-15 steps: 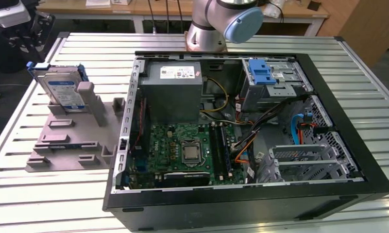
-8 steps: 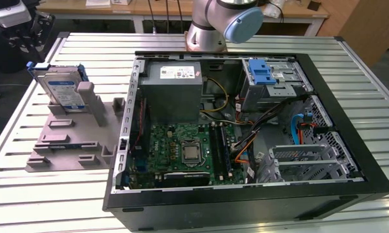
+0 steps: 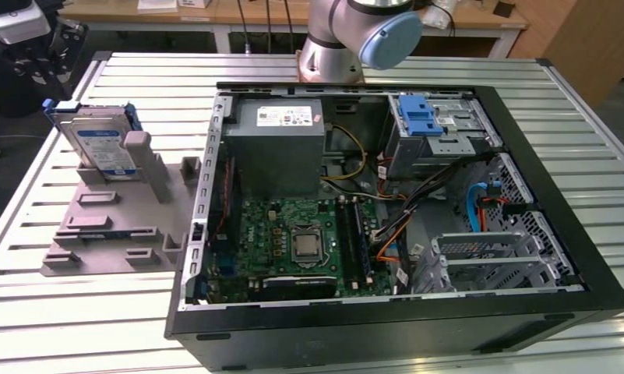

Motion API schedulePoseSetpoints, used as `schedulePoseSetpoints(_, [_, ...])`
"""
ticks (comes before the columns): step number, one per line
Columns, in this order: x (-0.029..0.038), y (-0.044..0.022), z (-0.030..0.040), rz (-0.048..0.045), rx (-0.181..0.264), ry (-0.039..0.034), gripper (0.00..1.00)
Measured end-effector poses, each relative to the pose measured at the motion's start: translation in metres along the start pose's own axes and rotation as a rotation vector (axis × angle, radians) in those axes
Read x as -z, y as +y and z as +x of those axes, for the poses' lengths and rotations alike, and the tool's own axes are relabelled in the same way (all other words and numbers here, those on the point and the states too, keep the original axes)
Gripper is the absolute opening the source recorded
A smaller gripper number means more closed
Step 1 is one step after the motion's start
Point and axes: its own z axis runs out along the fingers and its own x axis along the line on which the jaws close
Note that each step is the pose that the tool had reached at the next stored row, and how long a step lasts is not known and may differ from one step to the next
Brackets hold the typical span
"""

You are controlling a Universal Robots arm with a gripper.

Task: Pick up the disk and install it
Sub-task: 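Pick up the disk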

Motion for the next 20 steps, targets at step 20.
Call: schedulePoseSetpoints(20, [0.0001,0.0,0.0,-0.0005,0.081,0.0036,0.11])
